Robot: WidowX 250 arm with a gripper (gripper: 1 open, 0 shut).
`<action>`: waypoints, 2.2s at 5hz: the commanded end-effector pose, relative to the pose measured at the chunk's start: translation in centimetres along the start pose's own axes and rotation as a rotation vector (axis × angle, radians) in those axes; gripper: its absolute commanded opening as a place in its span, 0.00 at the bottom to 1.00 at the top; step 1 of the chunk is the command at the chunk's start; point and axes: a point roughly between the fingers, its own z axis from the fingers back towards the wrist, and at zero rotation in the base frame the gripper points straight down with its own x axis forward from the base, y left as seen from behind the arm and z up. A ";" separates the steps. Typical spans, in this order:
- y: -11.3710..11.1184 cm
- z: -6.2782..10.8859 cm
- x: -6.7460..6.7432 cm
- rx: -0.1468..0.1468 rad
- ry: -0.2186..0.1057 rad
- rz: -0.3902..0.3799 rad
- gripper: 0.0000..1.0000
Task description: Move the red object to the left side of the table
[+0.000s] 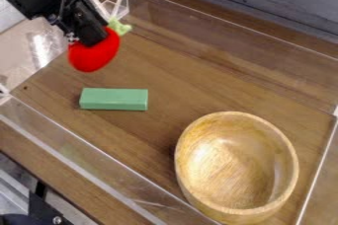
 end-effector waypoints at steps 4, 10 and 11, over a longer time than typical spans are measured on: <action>2.2 1.6 -0.9 0.031 0.033 0.048 0.00; 4.6 2.8 -2.0 0.119 0.102 0.150 0.00; 4.9 3.0 -2.1 0.133 0.114 0.169 0.00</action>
